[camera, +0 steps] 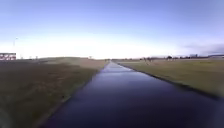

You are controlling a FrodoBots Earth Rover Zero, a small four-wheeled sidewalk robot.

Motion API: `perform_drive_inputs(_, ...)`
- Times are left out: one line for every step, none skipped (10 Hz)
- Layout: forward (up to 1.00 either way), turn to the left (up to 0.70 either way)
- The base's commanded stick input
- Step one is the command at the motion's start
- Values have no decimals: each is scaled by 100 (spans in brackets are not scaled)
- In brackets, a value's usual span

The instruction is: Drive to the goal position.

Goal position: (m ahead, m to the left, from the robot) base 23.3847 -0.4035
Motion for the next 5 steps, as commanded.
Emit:
perform_drive_inputs(100,-2)
perform_drive_inputs(100,-1)
perform_drive_inputs(100,-1)
perform_drive_inputs(100,-2)
perform_drive_inputs(100,-14)
